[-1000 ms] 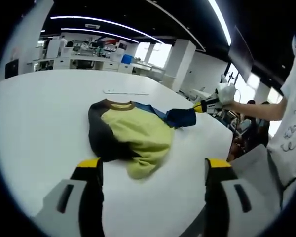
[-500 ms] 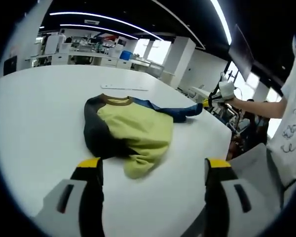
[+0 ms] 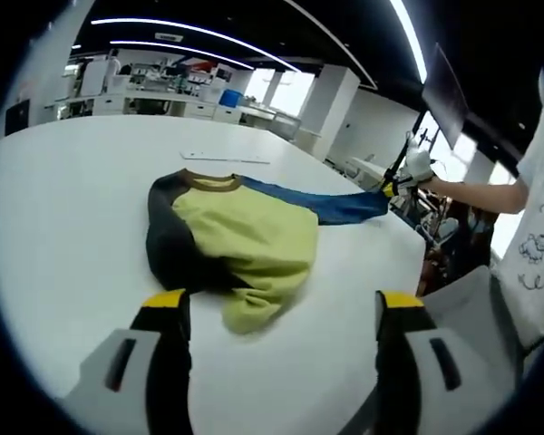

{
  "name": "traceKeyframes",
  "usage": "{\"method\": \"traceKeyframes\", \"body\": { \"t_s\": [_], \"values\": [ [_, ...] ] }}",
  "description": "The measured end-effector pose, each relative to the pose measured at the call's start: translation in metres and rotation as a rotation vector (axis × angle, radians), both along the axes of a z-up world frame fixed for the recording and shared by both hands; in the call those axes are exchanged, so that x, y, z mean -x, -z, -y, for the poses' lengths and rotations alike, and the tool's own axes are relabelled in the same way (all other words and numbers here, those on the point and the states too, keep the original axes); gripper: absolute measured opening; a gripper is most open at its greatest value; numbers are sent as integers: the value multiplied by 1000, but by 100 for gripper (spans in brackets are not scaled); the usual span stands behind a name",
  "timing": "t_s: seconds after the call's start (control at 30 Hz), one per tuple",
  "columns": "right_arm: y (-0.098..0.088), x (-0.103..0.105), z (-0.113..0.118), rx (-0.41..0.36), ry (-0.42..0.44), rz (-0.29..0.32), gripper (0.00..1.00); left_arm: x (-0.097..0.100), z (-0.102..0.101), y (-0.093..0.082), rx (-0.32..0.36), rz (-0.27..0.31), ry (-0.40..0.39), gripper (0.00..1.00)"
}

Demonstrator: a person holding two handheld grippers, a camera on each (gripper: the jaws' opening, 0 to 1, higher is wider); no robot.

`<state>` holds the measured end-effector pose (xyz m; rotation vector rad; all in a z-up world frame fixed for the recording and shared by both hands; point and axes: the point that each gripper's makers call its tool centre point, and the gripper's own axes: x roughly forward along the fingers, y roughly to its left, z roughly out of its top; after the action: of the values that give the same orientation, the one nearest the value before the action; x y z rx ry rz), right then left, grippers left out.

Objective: Fold the garment on the visible template until the final outline fits inside the template.

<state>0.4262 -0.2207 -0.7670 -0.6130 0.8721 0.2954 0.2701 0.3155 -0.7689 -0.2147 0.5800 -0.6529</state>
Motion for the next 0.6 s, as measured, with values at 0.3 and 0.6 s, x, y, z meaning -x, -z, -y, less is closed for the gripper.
{"method": "traceKeyframes", "body": {
  "t_s": [0.3,0.6],
  "values": [
    [23,-15,17,-8,70,-47,0,2,0,3,-5,-15,-9,81],
    [43,-28,25,-17,137,-102,0,7,-5,7,-5,-31,-26,80]
  ]
}}
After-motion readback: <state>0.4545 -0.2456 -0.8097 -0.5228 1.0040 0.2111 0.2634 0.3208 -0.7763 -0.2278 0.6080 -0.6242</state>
